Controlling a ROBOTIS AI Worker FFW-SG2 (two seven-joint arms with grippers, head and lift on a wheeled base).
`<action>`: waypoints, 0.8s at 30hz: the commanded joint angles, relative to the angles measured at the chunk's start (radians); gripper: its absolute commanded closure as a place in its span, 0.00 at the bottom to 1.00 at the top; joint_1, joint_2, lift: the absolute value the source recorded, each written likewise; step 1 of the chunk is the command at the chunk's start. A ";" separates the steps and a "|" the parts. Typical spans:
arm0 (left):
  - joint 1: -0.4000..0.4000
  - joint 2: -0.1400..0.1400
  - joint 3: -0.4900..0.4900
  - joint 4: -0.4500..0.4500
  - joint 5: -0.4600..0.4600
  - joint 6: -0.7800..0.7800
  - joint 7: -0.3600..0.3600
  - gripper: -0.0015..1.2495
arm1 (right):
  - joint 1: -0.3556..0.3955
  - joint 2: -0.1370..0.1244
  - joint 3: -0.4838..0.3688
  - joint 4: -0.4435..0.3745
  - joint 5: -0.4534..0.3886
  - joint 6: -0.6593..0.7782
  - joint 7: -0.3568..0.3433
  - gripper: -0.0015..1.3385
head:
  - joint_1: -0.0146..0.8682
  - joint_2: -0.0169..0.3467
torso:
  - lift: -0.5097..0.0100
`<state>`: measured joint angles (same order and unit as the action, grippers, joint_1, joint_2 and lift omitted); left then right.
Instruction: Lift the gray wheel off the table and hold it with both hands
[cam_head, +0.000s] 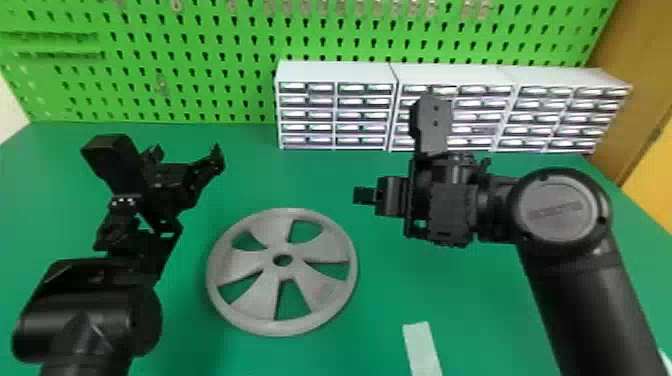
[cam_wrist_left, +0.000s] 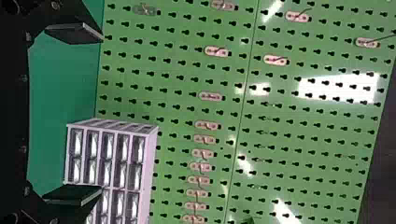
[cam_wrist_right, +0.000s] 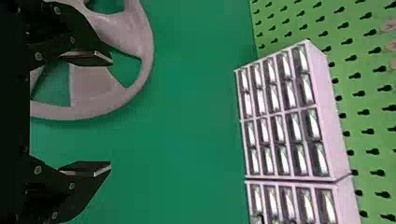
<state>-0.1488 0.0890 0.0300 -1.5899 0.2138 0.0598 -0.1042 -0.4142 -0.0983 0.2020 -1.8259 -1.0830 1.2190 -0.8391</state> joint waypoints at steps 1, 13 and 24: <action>0.000 0.000 0.001 -0.004 -0.005 0.000 0.000 0.12 | -0.011 0.005 0.022 0.030 -0.014 0.008 -0.002 0.36 | 0.82 0.09 | 0.79; 0.005 0.011 0.001 -0.024 -0.031 -0.014 -0.002 0.12 | -0.041 0.015 0.059 0.123 -0.046 0.025 -0.012 0.35 | 0.82 0.09 | 0.79; 0.011 0.046 -0.016 -0.035 -0.034 -0.044 -0.002 0.12 | -0.070 0.023 0.086 0.241 -0.118 0.037 -0.012 0.35 | 0.82 0.09 | 0.79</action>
<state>-0.1390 0.1272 0.0179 -1.6208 0.1797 0.0222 -0.1057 -0.4761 -0.0771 0.2700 -1.6215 -1.1756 1.2557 -0.8514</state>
